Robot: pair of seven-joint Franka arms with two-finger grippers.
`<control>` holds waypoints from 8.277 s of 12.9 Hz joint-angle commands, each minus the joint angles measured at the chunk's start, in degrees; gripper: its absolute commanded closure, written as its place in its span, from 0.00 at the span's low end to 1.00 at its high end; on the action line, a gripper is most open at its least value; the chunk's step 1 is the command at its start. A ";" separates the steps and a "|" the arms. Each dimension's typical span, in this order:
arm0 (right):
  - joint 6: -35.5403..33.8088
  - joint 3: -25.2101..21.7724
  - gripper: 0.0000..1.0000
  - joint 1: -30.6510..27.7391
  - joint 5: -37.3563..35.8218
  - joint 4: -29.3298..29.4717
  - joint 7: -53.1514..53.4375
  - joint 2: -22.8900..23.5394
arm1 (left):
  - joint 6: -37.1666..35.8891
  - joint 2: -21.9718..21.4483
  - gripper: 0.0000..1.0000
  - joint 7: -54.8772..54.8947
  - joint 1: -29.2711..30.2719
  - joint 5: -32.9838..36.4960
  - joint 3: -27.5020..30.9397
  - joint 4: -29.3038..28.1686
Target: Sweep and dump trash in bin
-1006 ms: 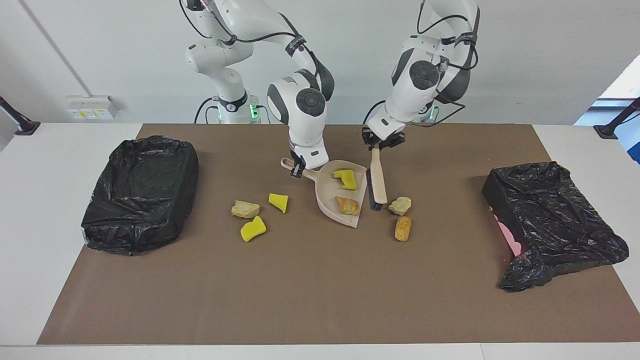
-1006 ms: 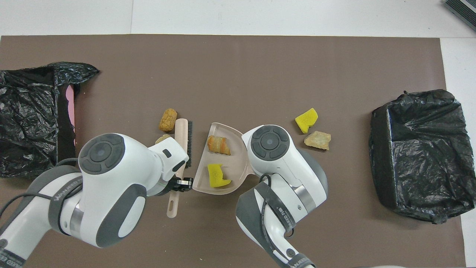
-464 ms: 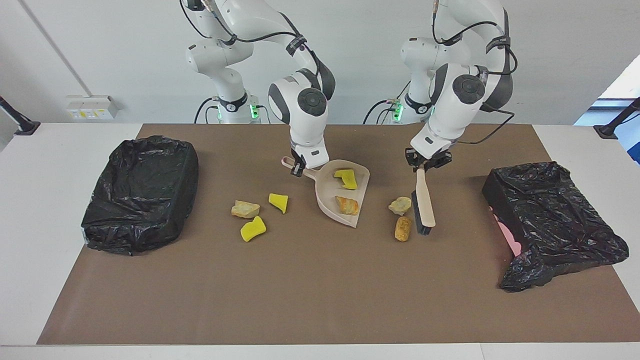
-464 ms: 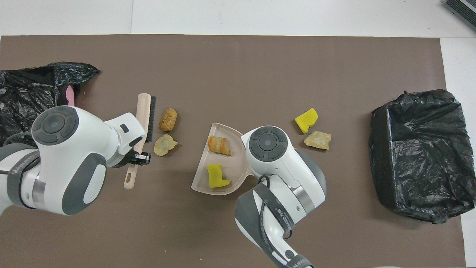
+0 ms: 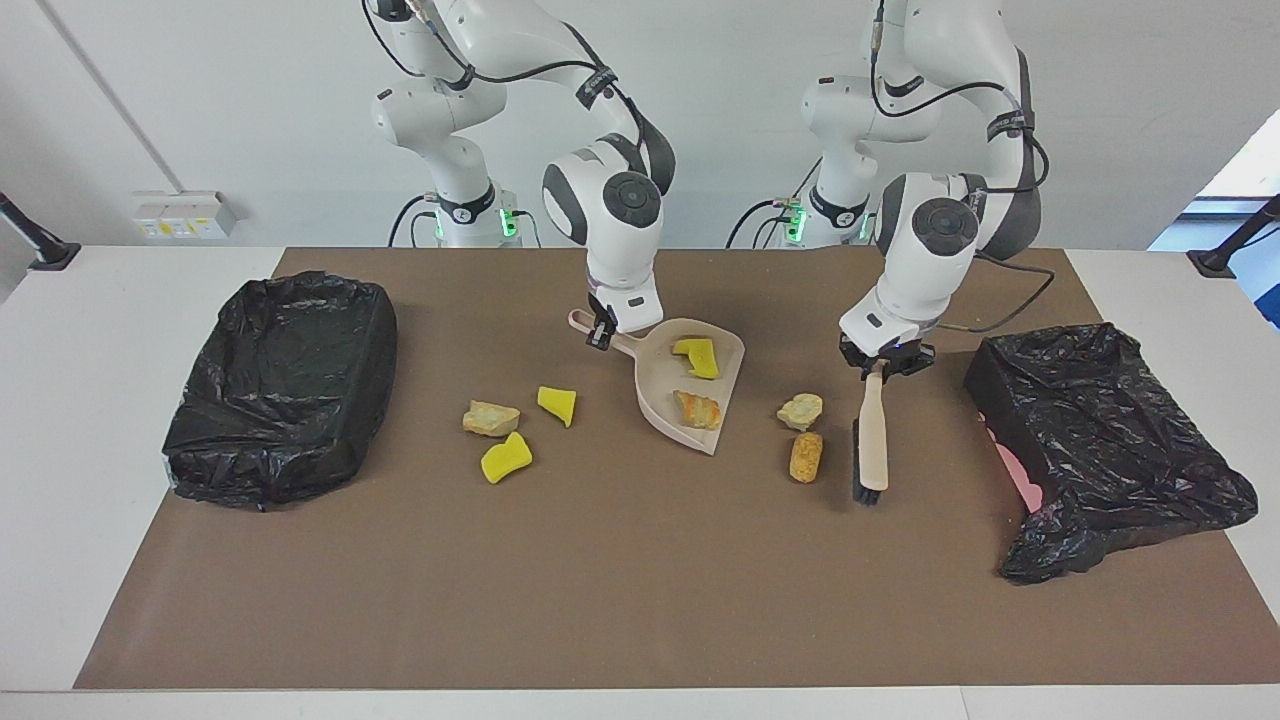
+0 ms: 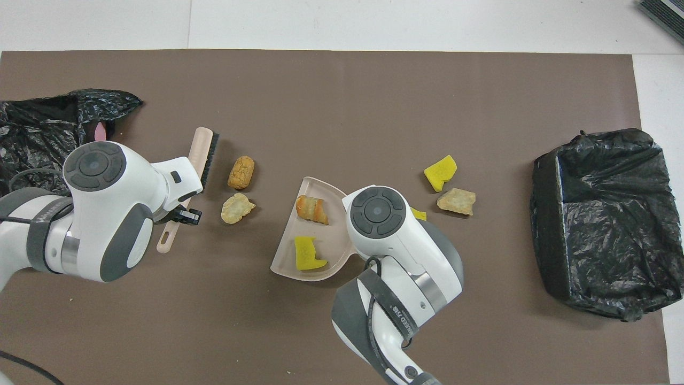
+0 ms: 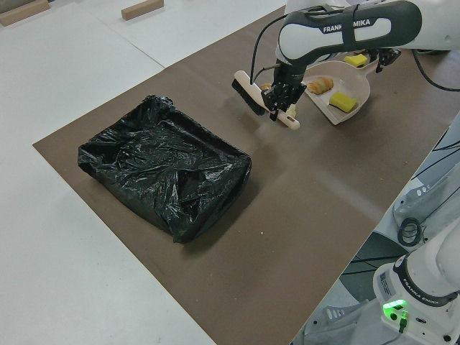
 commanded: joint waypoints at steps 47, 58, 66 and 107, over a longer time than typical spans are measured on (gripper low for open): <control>3.31 0.44 1.00 -1.15 -2.52 -0.78 -11.76 -0.09 | -16.61 -17.99 1.00 -31.19 -18.72 -18.29 -0.64 -8.20; -14.77 -0.35 1.00 -29.33 -1.29 4.22 -32.38 -18.09 | -7.76 -23.62 1.00 -51.47 -26.07 -15.11 -16.20 -21.56; -13.75 -1.14 1.00 -53.79 -10.23 4.49 -49.98 -20.04 | 1.21 -20.20 1.00 -56.42 -31.99 -18.89 -16.29 -25.78; -17.17 11.07 1.00 -28.16 -6.51 11.24 33.34 -13.74 | -48.09 -9.82 0.00 2.20 21.18 -7.12 -13.65 41.98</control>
